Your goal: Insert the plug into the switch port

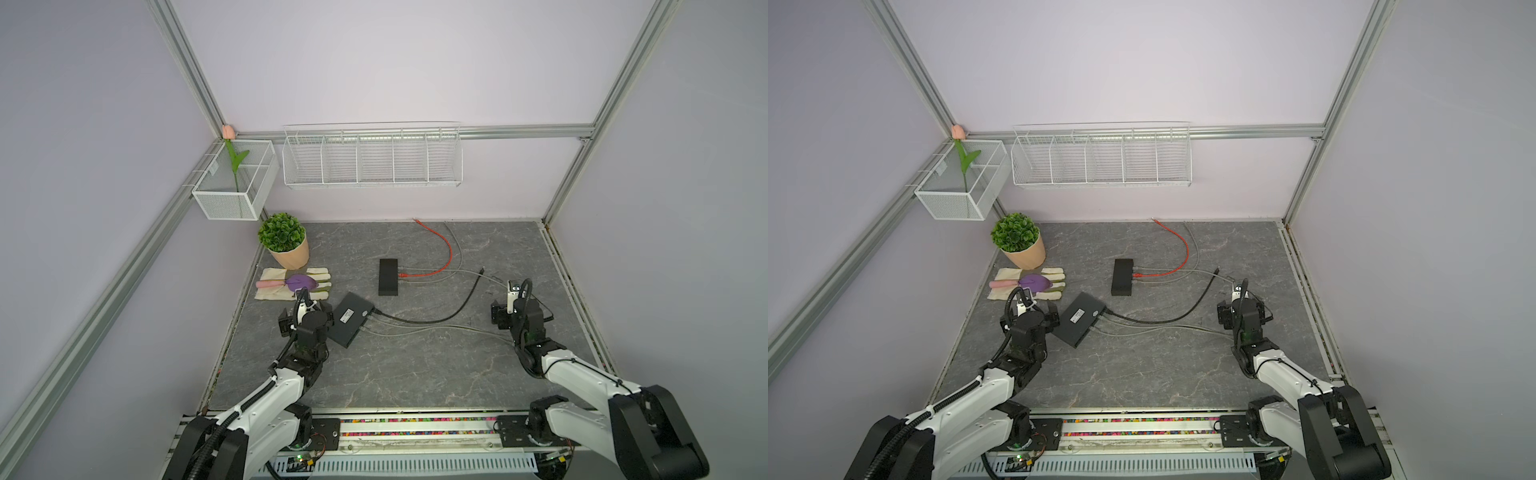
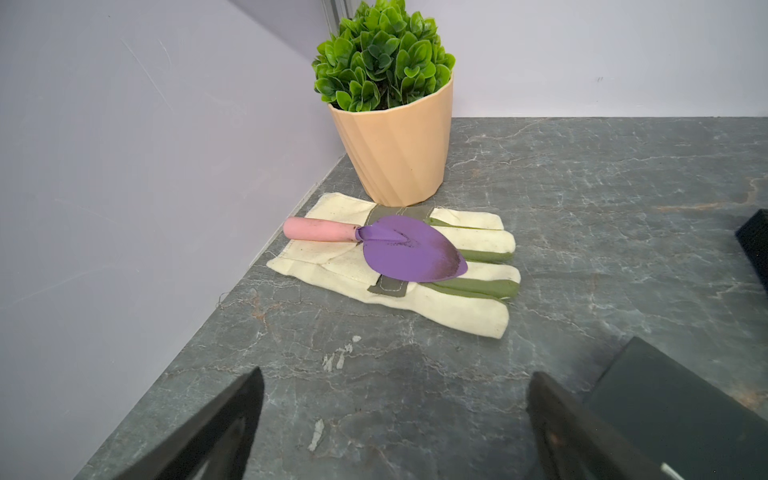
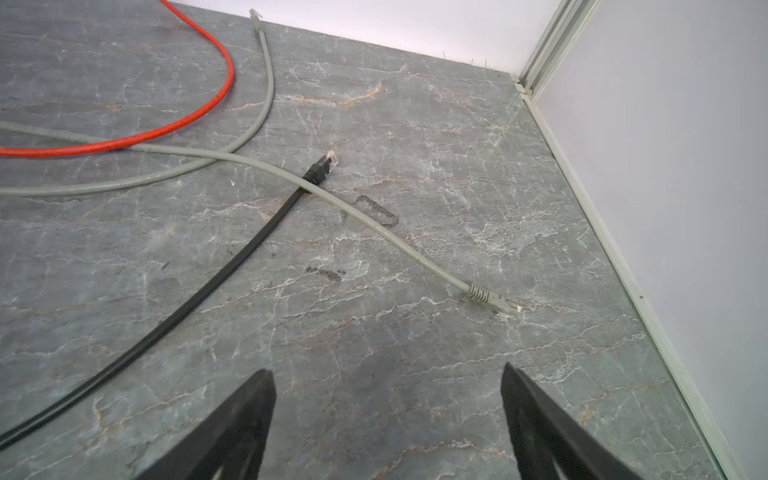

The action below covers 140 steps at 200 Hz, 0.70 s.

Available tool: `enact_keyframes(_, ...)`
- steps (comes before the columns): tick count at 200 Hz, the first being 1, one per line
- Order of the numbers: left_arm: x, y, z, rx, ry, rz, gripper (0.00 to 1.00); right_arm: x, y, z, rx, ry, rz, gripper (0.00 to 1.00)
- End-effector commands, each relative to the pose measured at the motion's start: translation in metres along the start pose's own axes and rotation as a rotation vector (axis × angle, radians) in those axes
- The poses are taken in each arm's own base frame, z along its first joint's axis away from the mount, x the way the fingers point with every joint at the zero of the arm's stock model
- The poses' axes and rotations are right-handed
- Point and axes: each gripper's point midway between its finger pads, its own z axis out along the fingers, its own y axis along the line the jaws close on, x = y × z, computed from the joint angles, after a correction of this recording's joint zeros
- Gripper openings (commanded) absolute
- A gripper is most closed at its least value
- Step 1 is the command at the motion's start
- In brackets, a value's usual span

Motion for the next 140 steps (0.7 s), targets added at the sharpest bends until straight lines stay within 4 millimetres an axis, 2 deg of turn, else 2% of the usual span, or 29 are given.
enact_keyframes(1, -0.0238, 0.0034, 0.0028, -0.026, -0.063, -0.048, 0.99, -0.0209, -0.0054, 0.0003, 0.027, -0.087, 0.004, 0.88)
enact_keyframes(52, -0.0270, 0.0099, -0.0011, -0.043, -0.090, -0.068, 0.99, -0.0274, -0.0035, 0.0045, 0.023, -0.127, -0.005, 0.88)
enact_keyframes(140, -0.0301, 0.0089, 0.0008, -0.043, -0.110, -0.078, 0.99, -0.0298, -0.0033, 0.0040, 0.014, -0.149, 0.007, 0.89)
